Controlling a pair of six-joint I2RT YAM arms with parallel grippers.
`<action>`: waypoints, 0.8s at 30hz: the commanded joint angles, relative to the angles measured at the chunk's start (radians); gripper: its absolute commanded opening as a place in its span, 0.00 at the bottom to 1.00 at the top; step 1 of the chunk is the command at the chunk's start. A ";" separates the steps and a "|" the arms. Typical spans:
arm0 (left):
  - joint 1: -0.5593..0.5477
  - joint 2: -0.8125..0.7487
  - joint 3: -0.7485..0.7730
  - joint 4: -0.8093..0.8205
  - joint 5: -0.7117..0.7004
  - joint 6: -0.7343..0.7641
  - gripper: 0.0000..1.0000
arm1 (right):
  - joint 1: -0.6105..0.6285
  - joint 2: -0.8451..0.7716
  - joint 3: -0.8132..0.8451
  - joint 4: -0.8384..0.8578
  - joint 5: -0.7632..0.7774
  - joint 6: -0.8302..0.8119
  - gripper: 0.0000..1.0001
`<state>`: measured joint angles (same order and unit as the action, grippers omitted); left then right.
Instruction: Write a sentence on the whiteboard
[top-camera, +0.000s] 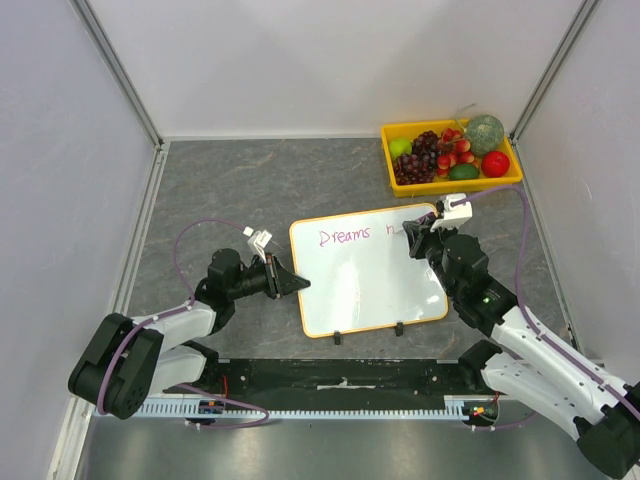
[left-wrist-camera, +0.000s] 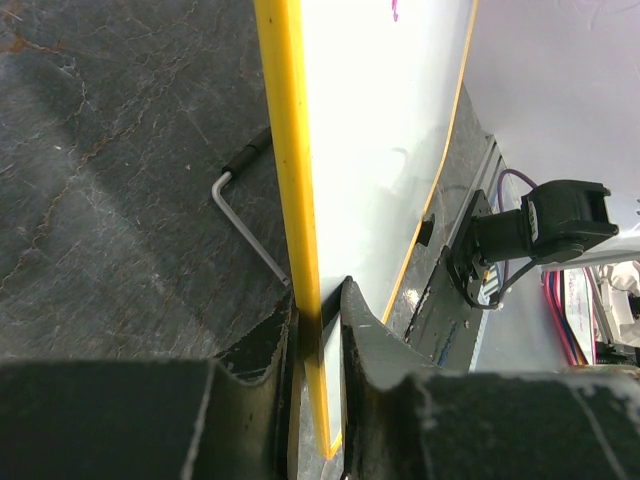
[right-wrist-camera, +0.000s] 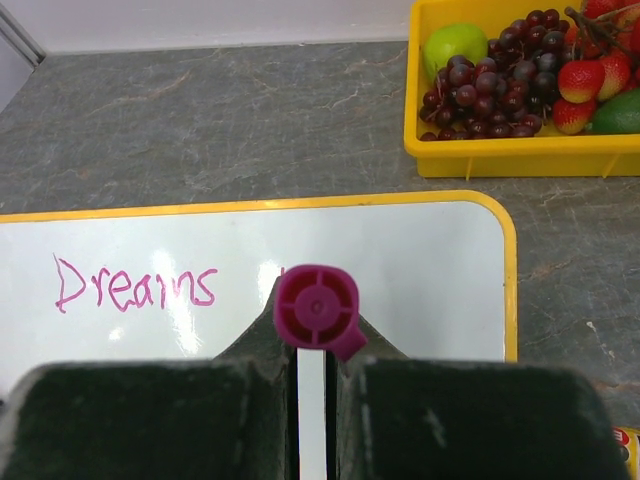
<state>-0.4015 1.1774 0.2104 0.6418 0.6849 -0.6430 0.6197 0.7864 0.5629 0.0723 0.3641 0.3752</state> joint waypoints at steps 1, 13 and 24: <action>-0.002 0.014 0.001 -0.054 -0.068 0.095 0.02 | 0.000 -0.022 0.048 -0.019 -0.024 0.007 0.00; -0.002 0.016 0.001 -0.056 -0.068 0.095 0.02 | -0.001 -0.009 0.083 -0.003 0.025 -0.002 0.00; -0.003 0.013 0.001 -0.054 -0.068 0.095 0.02 | -0.003 0.016 0.048 0.014 0.050 0.005 0.00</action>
<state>-0.4015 1.1774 0.2104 0.6380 0.6868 -0.6430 0.6197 0.8066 0.6048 0.0448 0.3820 0.3748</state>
